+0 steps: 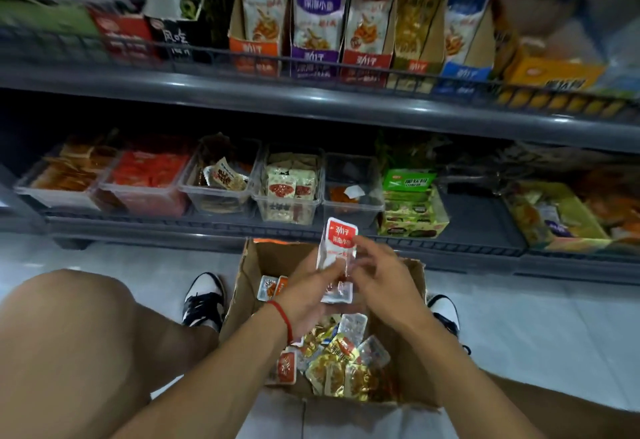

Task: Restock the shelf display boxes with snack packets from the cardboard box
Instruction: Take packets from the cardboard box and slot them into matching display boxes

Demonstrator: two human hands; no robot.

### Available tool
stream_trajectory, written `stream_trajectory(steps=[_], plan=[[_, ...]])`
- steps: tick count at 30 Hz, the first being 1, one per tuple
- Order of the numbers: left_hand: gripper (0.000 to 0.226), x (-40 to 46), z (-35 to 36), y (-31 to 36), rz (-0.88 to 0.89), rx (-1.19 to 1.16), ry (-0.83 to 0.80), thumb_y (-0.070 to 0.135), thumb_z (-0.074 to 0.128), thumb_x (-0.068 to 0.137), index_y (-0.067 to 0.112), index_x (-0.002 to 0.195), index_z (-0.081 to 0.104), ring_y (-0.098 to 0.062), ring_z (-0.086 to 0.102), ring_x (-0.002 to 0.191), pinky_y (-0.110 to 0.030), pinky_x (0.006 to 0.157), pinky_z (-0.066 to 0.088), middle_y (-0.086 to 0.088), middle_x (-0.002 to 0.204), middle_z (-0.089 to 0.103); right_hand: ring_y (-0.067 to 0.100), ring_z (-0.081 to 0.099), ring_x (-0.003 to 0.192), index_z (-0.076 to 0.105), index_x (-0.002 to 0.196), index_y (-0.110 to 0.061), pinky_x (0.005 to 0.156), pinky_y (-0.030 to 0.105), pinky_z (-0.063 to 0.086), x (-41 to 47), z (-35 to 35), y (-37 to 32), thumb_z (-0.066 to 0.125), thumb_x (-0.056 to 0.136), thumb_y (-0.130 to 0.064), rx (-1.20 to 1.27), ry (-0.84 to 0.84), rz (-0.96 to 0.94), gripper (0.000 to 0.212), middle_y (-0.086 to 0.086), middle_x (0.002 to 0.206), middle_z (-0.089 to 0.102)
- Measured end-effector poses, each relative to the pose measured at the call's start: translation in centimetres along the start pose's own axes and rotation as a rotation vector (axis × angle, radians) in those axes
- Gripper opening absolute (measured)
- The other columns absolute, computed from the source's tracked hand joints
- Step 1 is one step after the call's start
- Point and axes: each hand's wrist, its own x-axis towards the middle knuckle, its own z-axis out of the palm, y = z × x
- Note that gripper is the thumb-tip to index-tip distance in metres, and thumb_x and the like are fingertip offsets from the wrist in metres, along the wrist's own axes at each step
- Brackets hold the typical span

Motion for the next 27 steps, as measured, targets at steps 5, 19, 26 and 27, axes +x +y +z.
stream_trajectory(steps=[5, 19, 26, 27], plan=[[0.038, -1.7, 1.2, 5.7, 0.059, 0.165, -0.15, 0.019, 0.06, 0.099, 0.024, 0.136, 0.053, -0.04, 0.07, 0.107, -0.061, 0.083, 0.058, -0.014, 0.125, 0.069, 0.001, 0.059, 0.111, 0.036, 0.151, -0.034, 0.088, 0.029, 0.058, 2.2, -6.2, -4.4, 0.073, 0.091, -0.031, -0.06, 0.028, -0.112, 0.07, -0.016, 0.136, 0.049], [0.038, -1.3, 4.1, 19.0, 0.38, 0.413, -0.184, -0.007, 0.064, 0.093, 0.004, 0.128, 0.054, -0.046, 0.072, 0.095, -0.039, 0.066, 0.064, -0.028, 0.113, 0.069, 0.014, 0.072, 0.094, 0.066, 0.11, -0.019, 0.072, 0.032, 0.062, 7.0, -15.2, -16.2, 0.078, 0.086, -0.021, 0.028, -0.021, -0.185, 0.027, 0.0, 0.105, 0.073], [0.043, 0.7, 4.8, 21.2, 0.399, 0.31, -0.125, -0.004, 0.068, 0.09, 0.01, 0.128, 0.054, -0.034, 0.073, 0.101, -0.046, 0.075, 0.063, -0.02, 0.119, 0.069, 0.005, 0.069, 0.093, 0.064, 0.113, -0.023, 0.069, 0.016, 0.057, 10.2, -17.4, -20.0, 0.079, 0.084, -0.019, -0.168, -0.05, -0.131, 0.033, -0.006, 0.107, 0.071], [0.044, 1.1, 4.7, 21.5, 0.418, 0.3, -0.077, -0.004, 0.069, 0.089, 0.011, 0.128, 0.054, -0.029, 0.073, 0.102, -0.047, 0.077, 0.063, -0.017, 0.119, 0.069, 0.004, 0.069, 0.093, 0.064, 0.113, -0.023, 0.067, 0.015, 0.056, 10.8, -17.9, -20.5, 0.078, 0.084, -0.018, -0.202, -0.028, -0.144, 0.032, -0.007, 0.108, 0.07]])
